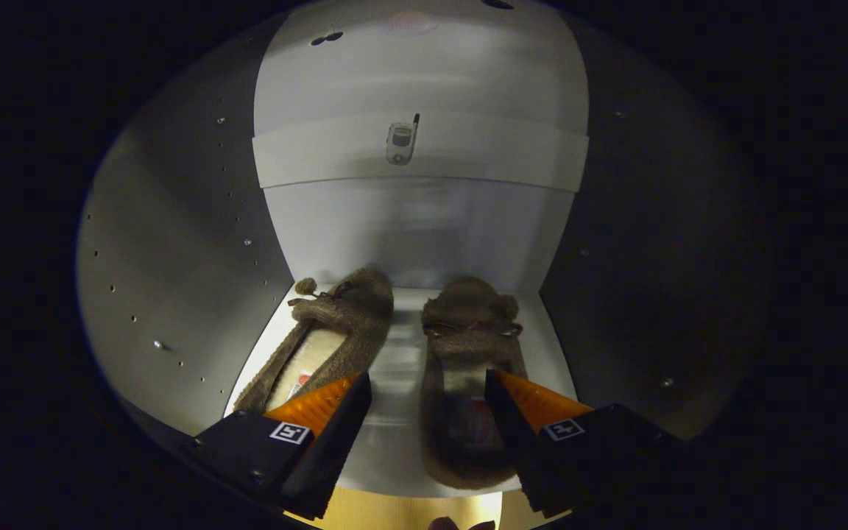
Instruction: Open the shoe cabinet door, grab the shoes and put them into the shoe cabinet, then close the shoe cabinet door.
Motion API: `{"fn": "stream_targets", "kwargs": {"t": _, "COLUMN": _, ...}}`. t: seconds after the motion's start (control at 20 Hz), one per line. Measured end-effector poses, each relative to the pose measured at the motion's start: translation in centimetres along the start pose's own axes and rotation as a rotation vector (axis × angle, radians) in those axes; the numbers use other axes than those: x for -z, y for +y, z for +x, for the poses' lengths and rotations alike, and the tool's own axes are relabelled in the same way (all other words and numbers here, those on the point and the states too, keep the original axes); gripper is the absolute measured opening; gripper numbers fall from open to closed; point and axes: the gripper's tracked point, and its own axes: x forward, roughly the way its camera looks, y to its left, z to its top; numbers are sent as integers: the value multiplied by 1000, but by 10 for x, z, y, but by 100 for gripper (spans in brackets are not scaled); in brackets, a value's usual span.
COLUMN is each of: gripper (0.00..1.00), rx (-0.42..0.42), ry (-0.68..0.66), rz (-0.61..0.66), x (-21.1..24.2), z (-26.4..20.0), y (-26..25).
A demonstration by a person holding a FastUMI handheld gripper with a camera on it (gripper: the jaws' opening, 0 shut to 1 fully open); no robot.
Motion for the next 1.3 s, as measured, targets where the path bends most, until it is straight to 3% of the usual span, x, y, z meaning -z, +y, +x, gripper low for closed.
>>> {"fn": "stream_targets", "kwargs": {"t": 0.2, "gripper": 99, "rx": -26, "ry": -122, "rz": 11, "x": -19, "z": -45, "y": -1}}
{"fn": "stream_targets", "kwargs": {"t": 0.5, "gripper": 99, "rx": -63, "ry": -383, "rz": 87, "x": -26, "z": -150, "y": 2}}
{"fn": "stream_targets", "kwargs": {"t": 0.65, "gripper": 98, "rx": -17, "ry": -479, "rz": 71, "x": -17, "z": -201, "y": -9}}
{"fn": "stream_targets", "kwargs": {"t": 0.95, "gripper": 97, "rx": 20, "ry": -562, "rz": 58, "x": 24, "z": -302, "y": -23}}
{"fn": "stream_targets", "kwargs": {"t": 1.3, "gripper": 97, "rx": -62, "ry": -616, "rz": 94, "x": 60, "z": -410, "y": -34}}
